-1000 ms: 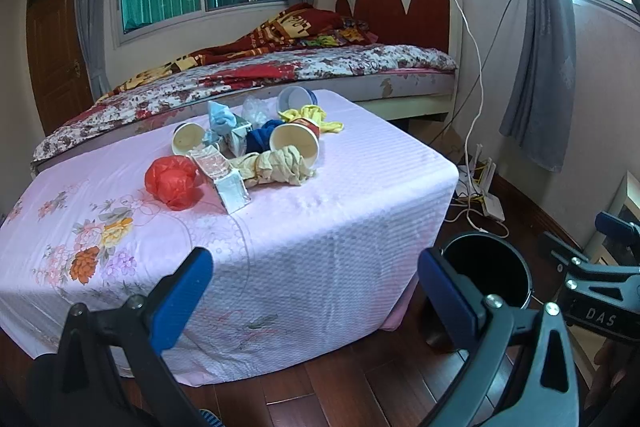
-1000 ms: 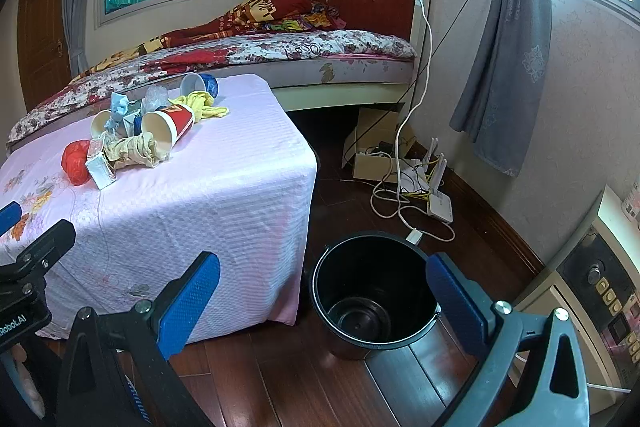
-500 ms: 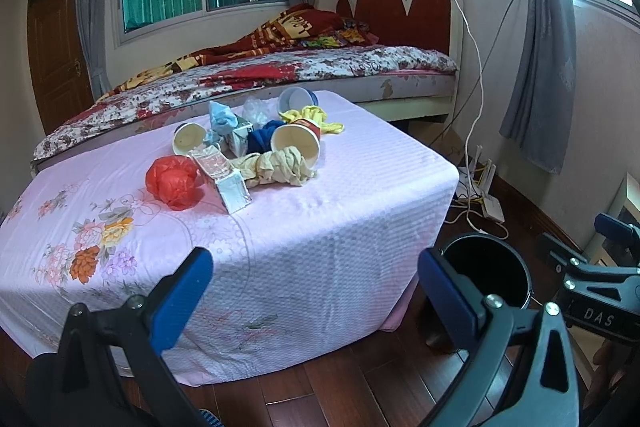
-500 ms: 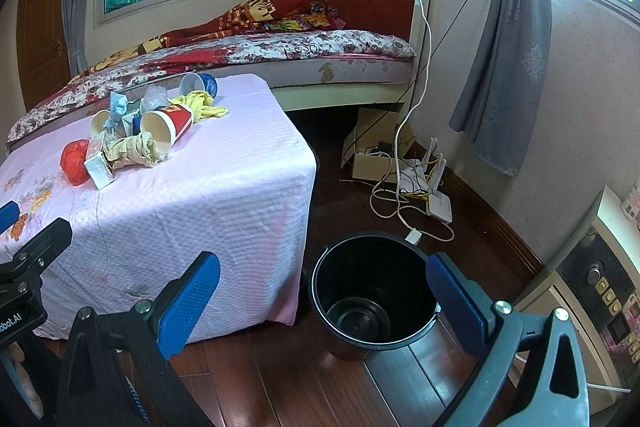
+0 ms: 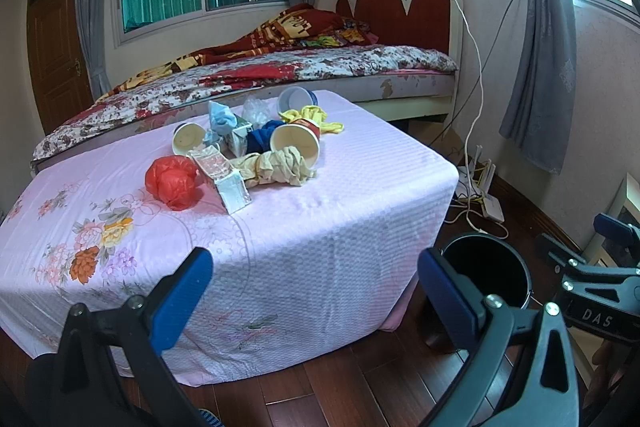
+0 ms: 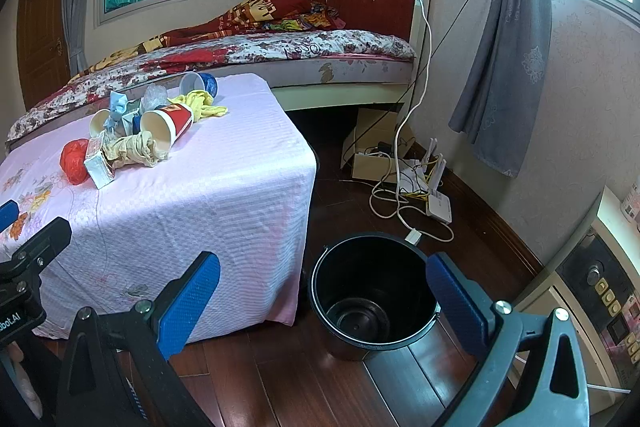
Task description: Collect trash
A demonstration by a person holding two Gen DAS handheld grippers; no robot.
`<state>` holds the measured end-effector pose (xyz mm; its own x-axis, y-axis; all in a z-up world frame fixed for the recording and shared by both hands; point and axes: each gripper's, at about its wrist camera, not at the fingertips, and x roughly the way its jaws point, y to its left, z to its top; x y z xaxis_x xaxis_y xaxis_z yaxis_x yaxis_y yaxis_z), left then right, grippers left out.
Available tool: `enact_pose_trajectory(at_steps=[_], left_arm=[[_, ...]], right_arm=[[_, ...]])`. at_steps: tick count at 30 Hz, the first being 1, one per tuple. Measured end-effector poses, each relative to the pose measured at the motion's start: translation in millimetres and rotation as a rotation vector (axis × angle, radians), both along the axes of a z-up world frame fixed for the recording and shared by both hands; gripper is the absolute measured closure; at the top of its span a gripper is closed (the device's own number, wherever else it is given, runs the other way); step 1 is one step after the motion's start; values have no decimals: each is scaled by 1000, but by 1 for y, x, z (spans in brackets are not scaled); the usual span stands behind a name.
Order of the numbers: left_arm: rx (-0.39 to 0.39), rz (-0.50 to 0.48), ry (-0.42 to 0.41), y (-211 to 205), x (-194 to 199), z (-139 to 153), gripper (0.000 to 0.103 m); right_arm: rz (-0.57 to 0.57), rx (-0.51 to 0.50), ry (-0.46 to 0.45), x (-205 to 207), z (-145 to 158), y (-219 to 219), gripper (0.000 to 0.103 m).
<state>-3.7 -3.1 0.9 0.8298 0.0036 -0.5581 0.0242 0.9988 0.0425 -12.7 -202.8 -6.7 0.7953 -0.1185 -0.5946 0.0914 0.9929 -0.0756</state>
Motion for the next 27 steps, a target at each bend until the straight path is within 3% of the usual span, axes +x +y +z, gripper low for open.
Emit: enact_pose_trajectory(at_steps=[27], left_arm=[[-15,21,10,8,7,3,1]], right_arm=[[8,-15,20,5,-9,8,0]])
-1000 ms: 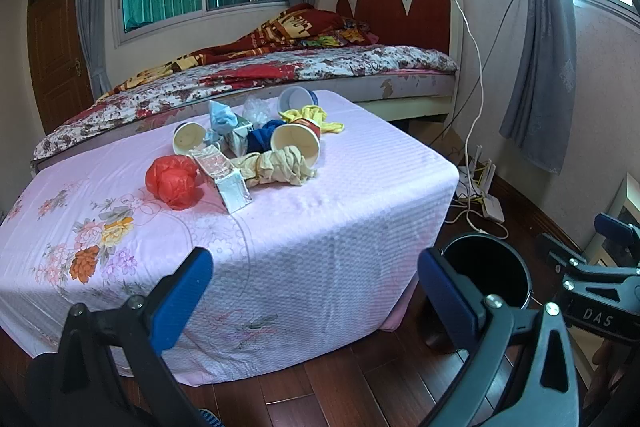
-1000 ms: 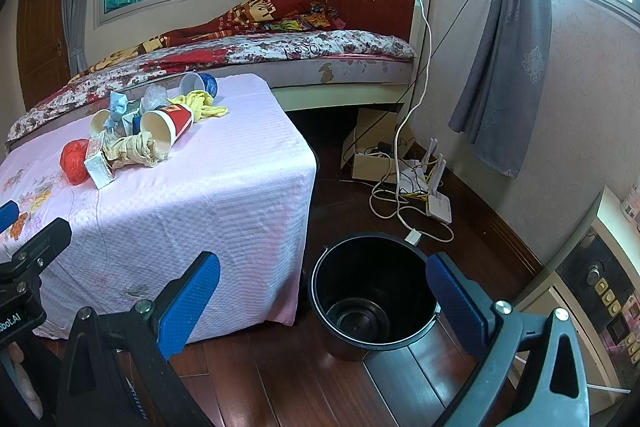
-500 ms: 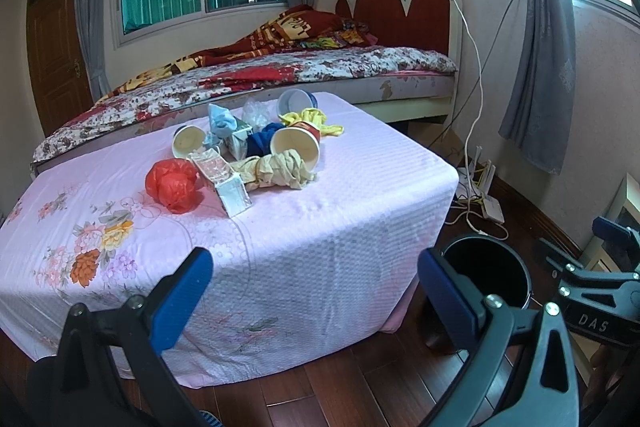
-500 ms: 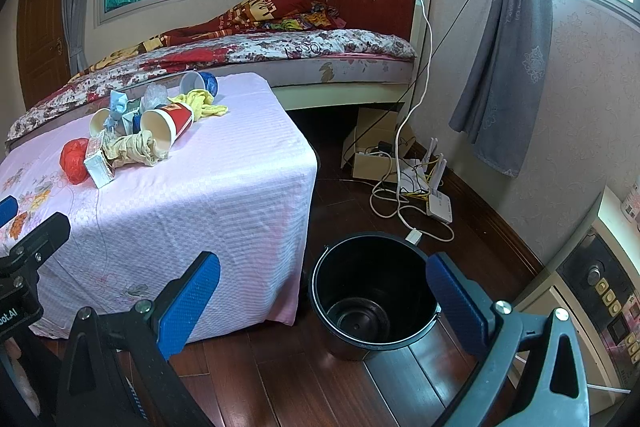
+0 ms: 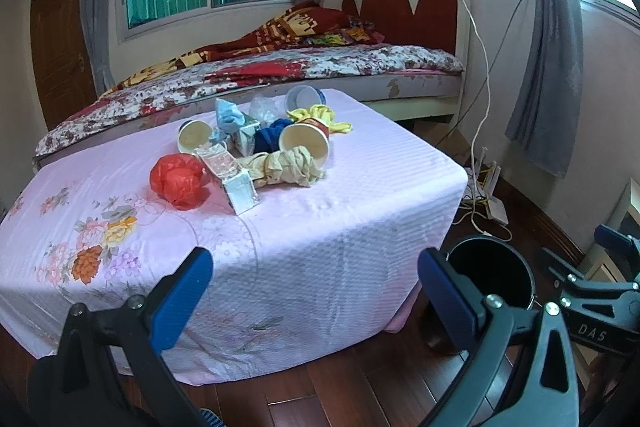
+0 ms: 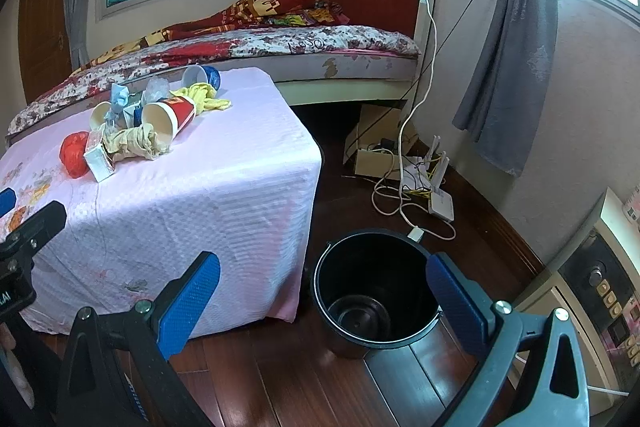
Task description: Collect trash
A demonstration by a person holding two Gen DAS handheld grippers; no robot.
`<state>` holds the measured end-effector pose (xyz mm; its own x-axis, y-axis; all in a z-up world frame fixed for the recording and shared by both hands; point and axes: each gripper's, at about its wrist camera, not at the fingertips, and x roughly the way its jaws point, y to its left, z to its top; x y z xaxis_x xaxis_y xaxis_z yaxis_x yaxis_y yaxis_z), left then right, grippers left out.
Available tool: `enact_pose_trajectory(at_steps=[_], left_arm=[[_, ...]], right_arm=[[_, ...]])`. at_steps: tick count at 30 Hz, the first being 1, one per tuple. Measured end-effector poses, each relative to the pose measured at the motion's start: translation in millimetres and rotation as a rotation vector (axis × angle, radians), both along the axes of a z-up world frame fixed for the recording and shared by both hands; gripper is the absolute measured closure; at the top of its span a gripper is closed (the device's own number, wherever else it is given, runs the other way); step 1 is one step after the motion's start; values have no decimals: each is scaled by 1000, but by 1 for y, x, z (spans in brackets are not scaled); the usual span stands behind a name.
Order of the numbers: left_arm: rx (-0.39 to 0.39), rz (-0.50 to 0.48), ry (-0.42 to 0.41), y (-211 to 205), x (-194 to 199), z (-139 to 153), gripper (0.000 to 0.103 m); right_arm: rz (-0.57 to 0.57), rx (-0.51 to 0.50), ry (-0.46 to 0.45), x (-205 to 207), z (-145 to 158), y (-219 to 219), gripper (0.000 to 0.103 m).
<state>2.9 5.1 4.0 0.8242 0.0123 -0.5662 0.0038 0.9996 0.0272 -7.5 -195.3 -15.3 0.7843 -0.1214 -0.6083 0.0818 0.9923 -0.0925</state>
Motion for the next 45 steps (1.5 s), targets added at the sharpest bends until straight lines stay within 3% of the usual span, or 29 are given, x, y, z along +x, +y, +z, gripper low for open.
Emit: enact_pose_trajectory(at_steps=[15,22,26,32,35,42,45], left_arm=[[-9,24,-2,13,-4,-6,1],[-45,72,-8,45,6,-7,1],[-67,110,22,71,25,-15,1],[-55,164,32,91,75,-25,12],[-65,166,40,95,98,-29,19],[-91,172,102,94,146,-55,30],[-101,184,133,99,164,-69,37]], right_arm=[[21,12,12,3,-2,4,0],[104,87,15,14,4,11,0],[151,60,17,29,9,26,0],[189,-14,33,91,9,51,0],[225,44,40,120,1,59,0],[273,37,42,177,-20,96,2],[299,53,54,200,-28,106,18]])
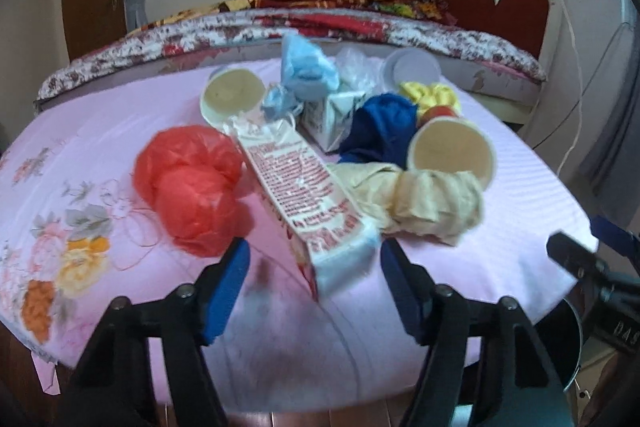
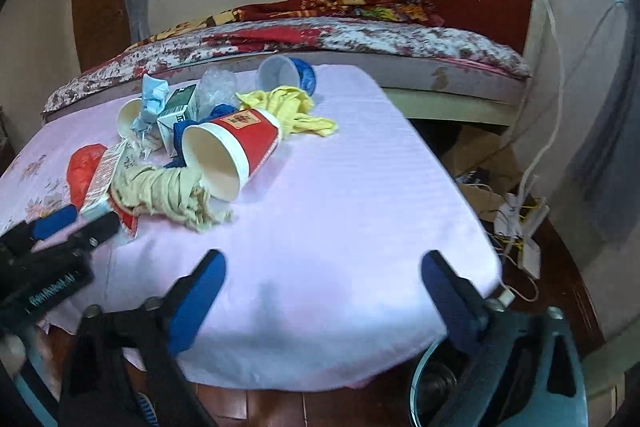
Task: Collect trash
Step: 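Grasp the white milk carton with the left tool while the right tool grasps the red paper cup, then carry the carton and red cup to the black bin and release both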
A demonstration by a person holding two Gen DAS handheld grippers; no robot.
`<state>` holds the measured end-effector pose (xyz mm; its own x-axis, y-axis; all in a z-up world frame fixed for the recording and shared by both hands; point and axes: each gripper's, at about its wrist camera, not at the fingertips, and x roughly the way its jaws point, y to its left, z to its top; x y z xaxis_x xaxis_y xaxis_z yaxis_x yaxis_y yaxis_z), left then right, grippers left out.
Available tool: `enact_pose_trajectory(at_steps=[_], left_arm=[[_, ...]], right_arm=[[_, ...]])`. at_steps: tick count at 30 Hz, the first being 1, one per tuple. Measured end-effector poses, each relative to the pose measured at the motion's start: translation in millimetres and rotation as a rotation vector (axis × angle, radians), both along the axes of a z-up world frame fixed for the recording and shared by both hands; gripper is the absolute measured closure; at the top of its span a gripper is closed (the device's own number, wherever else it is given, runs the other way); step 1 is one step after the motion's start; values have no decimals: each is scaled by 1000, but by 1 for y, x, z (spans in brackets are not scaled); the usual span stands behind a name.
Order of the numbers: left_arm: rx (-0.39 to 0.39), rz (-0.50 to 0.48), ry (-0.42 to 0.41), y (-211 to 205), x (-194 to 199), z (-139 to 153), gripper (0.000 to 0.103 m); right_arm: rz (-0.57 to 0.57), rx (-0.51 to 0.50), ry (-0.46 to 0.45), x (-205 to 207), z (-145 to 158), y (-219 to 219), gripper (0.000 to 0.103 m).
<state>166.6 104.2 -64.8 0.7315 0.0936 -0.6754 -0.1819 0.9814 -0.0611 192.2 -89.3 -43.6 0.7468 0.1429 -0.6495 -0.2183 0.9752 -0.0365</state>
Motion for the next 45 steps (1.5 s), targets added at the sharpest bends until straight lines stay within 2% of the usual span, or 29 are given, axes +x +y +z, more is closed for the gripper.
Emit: enact_pose_trajectory(at_steps=[2,7,9,12,13,14,15,16,17,22,33,37,45], left_arm=[[-5,7,3,6,4,-3,43],[-4,34,-5,25,4,-6,49],[-20,35,-4,31,5,-7,53],[-30,28,2,35,11,-7,59],[-39,24,3,36,14,-7,61],[-51,19,6,36,15,-7,67],[-58,13,8,37,16,-7,67],[-64,4,4,38,14,-6,68],[-68,1,-4,39,13,-4,68],[-62,-12,-72,41,-5,13,69],[-11,-71,-124,24,-35,40,69],[-9,-117,-142,6,-50,47,69],[1,-275,-163,-55,-68,50,69]], right_arm=[[25,18,7,17,-3,8,24],[101,41,3,44,-7,36,26],[113,47,11,55,-9,47,30],[104,57,39,72,-15,53,50],[101,69,54,77,-17,54,61],[96,71,68,81,-18,55,70],[94,75,76,82,-19,55,77],[93,78,81,83,-19,55,95],[91,81,83,82,-19,54,97],[74,86,50,70,-10,43,99],[32,95,-17,21,24,5,99],[19,80,-44,-11,34,-18,99],[-77,75,-38,-59,32,-86,99]])
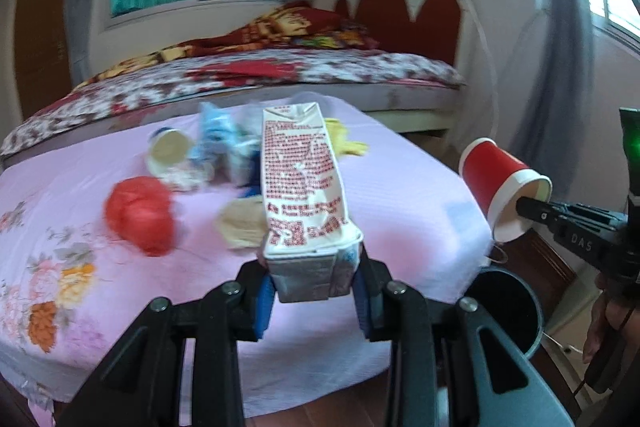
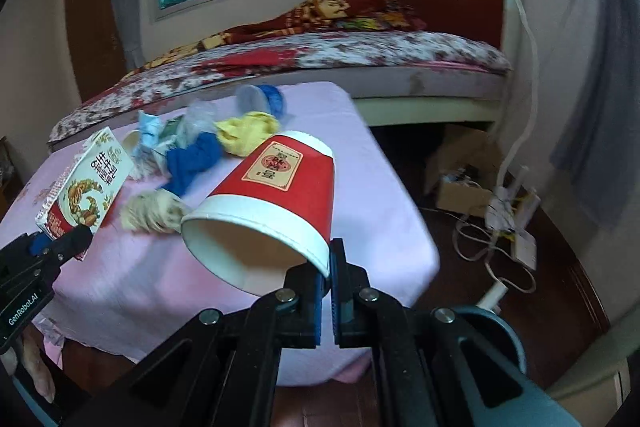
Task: Collect trash
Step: 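Carry the carton and red cup to the black bin and release both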
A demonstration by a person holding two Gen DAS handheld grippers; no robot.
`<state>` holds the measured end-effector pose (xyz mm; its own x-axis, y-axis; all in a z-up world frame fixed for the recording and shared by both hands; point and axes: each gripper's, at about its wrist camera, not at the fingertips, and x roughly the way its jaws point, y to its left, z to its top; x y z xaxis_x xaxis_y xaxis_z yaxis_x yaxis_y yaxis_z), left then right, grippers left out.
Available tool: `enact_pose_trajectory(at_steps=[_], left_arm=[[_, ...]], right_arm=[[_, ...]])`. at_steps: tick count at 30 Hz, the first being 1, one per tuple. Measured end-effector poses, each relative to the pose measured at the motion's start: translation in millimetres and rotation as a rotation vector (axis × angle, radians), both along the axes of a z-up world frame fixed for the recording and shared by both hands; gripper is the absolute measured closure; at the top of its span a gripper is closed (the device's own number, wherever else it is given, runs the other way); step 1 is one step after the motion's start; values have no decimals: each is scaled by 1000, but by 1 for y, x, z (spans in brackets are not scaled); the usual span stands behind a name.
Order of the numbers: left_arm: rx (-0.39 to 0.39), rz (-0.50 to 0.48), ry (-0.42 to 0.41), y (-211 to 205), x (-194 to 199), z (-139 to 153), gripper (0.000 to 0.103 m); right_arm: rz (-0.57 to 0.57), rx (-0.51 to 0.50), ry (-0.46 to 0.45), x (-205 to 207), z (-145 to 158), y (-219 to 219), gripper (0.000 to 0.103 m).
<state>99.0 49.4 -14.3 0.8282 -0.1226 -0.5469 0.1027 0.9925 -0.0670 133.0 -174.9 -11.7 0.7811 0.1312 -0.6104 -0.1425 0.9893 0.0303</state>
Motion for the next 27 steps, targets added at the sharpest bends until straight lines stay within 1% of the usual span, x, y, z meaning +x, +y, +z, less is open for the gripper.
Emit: enact_pose_trajectory(at_steps=[8,11,15,22,27], left_arm=[[17,-167,7,-69,-10,-2,69],[21,-221,12,-92,-14,-4,69],[34,-282,22,-120,-18,-9,69],[52,-396,72,-164,-22,-28,69],[71,-471,124,-193,-22,-51,69]], right_arm=[[-111,-14,34,-39,-13,-75,99],[-158,-4,45,-49,-16,-100,99],[-199,-8,55,-62,-22,-125,99],[-262,-5,114,-77,-54,-166,99],[-290,4,163,-78,-76,-186,99]])
